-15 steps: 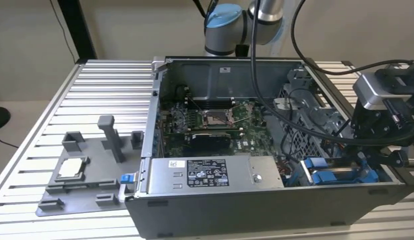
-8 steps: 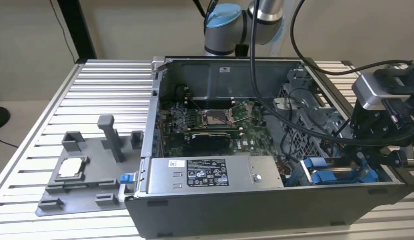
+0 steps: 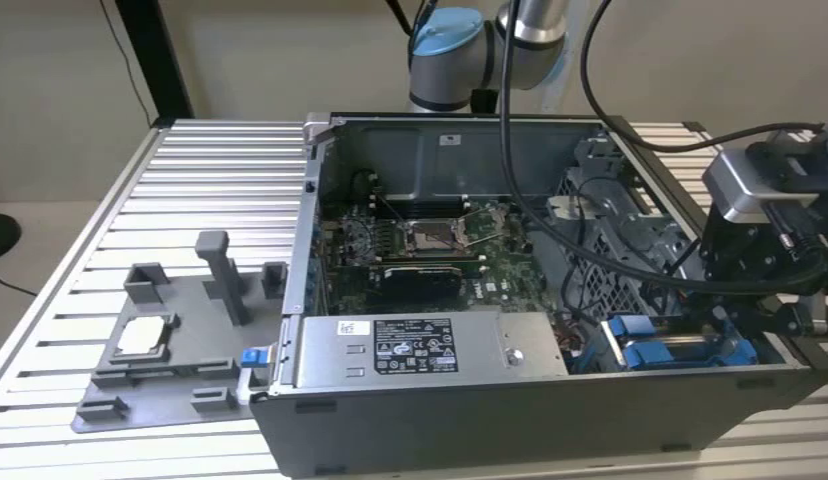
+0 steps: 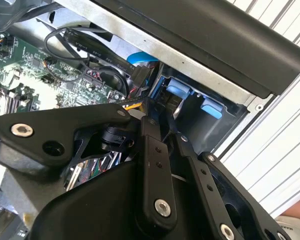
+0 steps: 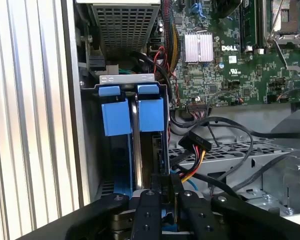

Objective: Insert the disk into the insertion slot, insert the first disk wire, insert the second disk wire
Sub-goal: 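Insert the first disk wire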

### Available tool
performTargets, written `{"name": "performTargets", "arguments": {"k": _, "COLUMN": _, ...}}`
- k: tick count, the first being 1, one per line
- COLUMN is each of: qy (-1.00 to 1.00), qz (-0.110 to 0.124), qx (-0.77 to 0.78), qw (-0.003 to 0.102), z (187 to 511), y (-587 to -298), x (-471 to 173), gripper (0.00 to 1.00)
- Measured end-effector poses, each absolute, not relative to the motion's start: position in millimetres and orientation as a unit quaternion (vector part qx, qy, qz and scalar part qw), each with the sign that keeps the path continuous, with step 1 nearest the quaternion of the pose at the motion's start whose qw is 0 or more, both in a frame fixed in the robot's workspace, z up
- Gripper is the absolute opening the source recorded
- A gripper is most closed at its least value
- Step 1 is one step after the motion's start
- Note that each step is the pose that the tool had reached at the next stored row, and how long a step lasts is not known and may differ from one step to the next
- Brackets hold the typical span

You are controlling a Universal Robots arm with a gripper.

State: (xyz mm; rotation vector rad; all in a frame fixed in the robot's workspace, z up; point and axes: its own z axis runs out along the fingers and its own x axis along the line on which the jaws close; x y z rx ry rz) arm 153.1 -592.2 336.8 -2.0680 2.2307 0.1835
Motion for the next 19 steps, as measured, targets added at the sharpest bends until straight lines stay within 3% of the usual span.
{"name": "performTargets", "arguments": {"k": 19, "qy": 0.731, "qz": 0.06, "qx": -0.678, "qw": 0.047, "z": 328.8, "y": -592.2, "x": 153.1, "gripper": 0.0}}
